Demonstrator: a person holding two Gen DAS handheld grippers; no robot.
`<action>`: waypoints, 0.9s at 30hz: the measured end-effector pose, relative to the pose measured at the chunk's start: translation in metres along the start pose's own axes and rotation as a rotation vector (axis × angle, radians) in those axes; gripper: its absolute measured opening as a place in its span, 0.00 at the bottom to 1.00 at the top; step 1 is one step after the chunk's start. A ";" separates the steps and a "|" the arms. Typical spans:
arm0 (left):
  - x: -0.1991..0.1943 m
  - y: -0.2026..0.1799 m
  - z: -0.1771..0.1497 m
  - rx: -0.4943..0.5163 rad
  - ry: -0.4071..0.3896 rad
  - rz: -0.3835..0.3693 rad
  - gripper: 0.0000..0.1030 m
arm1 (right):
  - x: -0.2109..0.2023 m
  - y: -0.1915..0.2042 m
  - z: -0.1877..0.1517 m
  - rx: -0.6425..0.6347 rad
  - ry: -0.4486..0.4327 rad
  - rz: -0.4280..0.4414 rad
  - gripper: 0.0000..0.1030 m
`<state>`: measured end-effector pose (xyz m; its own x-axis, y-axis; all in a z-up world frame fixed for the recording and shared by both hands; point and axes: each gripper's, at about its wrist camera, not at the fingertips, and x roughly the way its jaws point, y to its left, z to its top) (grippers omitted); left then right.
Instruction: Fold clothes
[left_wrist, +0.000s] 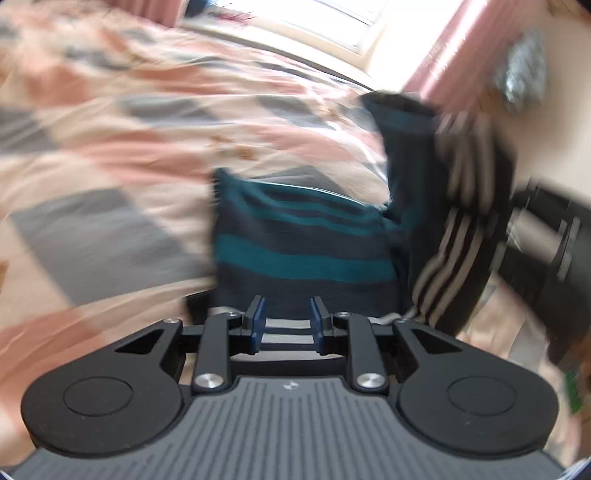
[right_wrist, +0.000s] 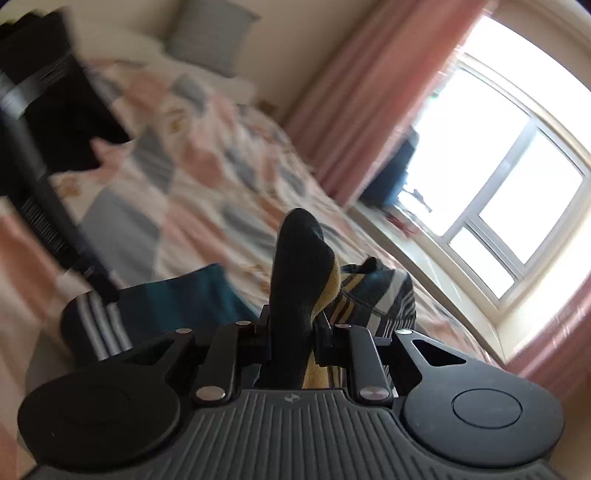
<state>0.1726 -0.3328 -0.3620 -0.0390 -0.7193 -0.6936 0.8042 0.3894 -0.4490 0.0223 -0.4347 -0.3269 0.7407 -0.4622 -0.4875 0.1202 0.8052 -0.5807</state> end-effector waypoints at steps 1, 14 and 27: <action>-0.001 0.010 0.004 -0.056 0.008 -0.035 0.19 | 0.005 0.026 -0.002 -0.090 0.012 0.052 0.19; 0.023 0.066 -0.007 -0.491 0.051 -0.334 0.39 | 0.022 0.085 -0.027 -0.304 0.002 0.092 0.19; 0.085 0.042 0.044 -0.330 0.123 -0.320 0.15 | 0.022 0.081 -0.029 -0.268 -0.065 0.031 0.19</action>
<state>0.2293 -0.4025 -0.4149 -0.3399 -0.7672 -0.5440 0.5096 0.3359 -0.7921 0.0294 -0.3902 -0.4032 0.7831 -0.4071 -0.4701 -0.0762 0.6873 -0.7223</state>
